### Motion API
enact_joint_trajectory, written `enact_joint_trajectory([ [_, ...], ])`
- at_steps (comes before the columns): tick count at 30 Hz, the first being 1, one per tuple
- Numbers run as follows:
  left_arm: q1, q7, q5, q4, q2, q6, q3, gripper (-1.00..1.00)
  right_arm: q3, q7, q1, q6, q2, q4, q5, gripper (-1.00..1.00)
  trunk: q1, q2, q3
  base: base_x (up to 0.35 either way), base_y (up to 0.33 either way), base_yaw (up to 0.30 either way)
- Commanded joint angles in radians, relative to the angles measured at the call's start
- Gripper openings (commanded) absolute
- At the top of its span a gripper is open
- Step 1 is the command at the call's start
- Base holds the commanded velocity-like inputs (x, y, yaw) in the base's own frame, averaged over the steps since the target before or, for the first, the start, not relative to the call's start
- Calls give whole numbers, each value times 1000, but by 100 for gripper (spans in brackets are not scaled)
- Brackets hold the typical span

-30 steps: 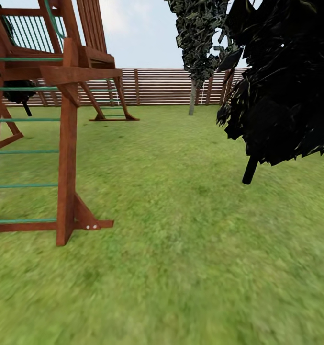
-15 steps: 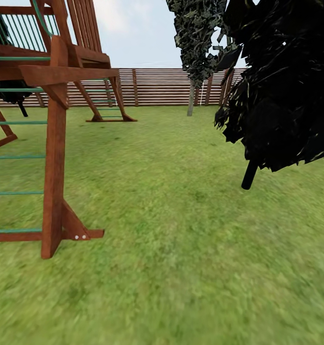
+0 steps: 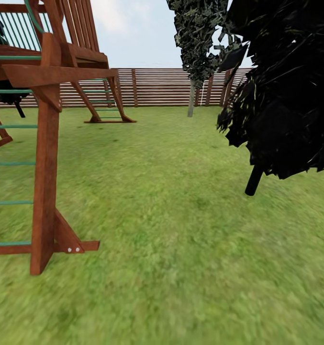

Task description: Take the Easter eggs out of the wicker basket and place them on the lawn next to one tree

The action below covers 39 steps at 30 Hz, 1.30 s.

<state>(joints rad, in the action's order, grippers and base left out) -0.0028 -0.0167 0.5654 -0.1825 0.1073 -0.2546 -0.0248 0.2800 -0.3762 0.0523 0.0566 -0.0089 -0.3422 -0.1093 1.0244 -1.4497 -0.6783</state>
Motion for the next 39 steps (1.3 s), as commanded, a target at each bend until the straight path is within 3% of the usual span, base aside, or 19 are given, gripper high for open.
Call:
enact_joint_trajectory([
  [1, 0, -2, 4, 0, 0, -3, -3, 100, -2, -4, 0, 5, 0, -3, -10, 100, 1, 0, -1, 343, 0, 0],
  [39, 0, -2, 4, 0, 0, -4, -3, 100, 2, -3, 0, 5, 1, 0, -12, 100, 1, 0, -1, 343, -65, 0],
])
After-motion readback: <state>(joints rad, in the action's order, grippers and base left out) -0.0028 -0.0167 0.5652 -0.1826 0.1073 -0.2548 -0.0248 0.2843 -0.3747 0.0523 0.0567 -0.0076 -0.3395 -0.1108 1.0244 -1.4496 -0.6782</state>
